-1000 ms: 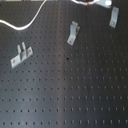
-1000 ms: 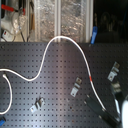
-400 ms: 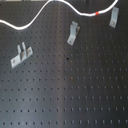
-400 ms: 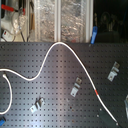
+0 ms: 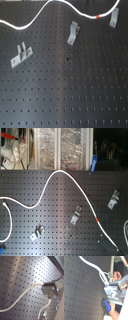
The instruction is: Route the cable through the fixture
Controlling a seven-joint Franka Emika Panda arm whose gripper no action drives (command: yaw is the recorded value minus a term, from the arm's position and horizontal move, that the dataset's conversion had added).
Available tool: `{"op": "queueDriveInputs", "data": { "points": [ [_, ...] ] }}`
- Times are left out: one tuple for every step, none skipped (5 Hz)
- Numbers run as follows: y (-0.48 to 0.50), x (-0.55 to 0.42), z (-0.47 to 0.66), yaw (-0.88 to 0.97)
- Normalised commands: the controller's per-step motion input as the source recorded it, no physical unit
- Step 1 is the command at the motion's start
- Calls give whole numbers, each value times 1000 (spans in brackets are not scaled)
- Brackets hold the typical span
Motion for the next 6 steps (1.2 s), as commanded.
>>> {"op": "queueDriveInputs", "data": {
  "points": [
    [-256, 400, 9, 20],
    [-354, 431, 4, 0],
    [-485, 274, 56, 0],
    [-598, 159, 115, -29],
    [-594, -33, 202, -69],
    [-534, -255, 385, -140]
  ]
}}
